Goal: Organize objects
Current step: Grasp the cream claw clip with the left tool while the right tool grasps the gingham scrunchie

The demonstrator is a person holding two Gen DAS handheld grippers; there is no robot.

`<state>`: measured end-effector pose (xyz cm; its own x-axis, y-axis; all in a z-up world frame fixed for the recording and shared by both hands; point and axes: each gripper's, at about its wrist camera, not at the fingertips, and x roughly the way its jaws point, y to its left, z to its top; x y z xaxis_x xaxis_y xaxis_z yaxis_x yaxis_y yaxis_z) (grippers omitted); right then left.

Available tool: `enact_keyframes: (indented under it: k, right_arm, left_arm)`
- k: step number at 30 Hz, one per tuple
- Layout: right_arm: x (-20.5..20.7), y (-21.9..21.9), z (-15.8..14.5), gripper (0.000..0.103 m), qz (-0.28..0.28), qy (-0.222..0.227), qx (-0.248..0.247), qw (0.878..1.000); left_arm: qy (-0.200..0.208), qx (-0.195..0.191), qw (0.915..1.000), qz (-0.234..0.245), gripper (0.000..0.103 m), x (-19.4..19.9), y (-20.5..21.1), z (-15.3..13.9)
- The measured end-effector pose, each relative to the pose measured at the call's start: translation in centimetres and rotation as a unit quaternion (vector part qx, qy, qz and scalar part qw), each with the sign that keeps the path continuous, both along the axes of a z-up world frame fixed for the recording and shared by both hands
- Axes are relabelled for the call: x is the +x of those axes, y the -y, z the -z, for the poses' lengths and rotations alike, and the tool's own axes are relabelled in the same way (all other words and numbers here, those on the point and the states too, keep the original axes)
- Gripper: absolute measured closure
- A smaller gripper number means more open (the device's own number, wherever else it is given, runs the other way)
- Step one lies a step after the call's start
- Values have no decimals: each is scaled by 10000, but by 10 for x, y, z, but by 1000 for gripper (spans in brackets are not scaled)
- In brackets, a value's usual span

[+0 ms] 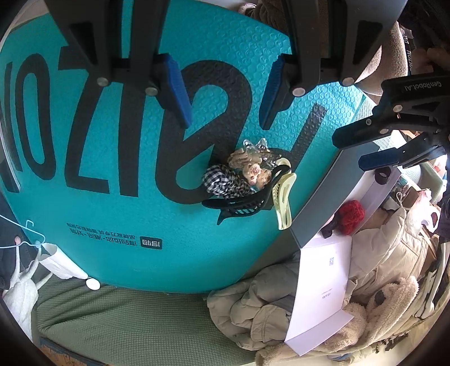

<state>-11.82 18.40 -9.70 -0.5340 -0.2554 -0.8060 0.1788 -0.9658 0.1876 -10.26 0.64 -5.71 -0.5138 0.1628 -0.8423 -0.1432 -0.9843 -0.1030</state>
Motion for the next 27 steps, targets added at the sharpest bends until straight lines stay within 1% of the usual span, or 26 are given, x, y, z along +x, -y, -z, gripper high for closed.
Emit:
enact_keyframes:
  k: [5, 10, 13, 16, 20, 22, 23, 25, 27]
  right_arm:
    - [-19, -9, 4, 53, 141, -50, -31, 9999]
    - [-38, -12, 4, 53, 128, -161, 83, 9998]
    - [-50, -11, 7, 53, 78, -201, 129, 9997]
    - [-61, -10, 12, 53, -80, -216, 64, 9997]
    - [-72, -7, 19, 53, -130, -188, 64, 9997]
    - [-77, -6, 22, 53, -127, -180, 15, 9998]
    - [-79, -6, 23, 53, -136, -178, -22, 9997]
    - [-83, -4, 26, 53, -180, -155, -44, 9997]
    - [-84, -2, 27, 53, -215, -170, -36, 9996]
  left_arm:
    - [-78, 79, 9999, 5, 31, -26, -1, 3]
    - [-186, -54, 9998, -93, 31, -52, -2, 5]
    - [-132, -110, 9998, -129, 31, -66, -4, 13]
    - [-91, -22, 9999, -67, 31, -78, -5, 22]
    - [25, -128, 9998, -171, 31, -90, -3, 36]
    - [151, -46, 9996, -250, 31, -95, -1, 44]
    - [73, -79, 9996, -257, 31, -95, -3, 44]
    - [123, -66, 9998, -169, 31, -98, -6, 48]
    - [173, -66, 9997, -182, 31, -100, -7, 54]
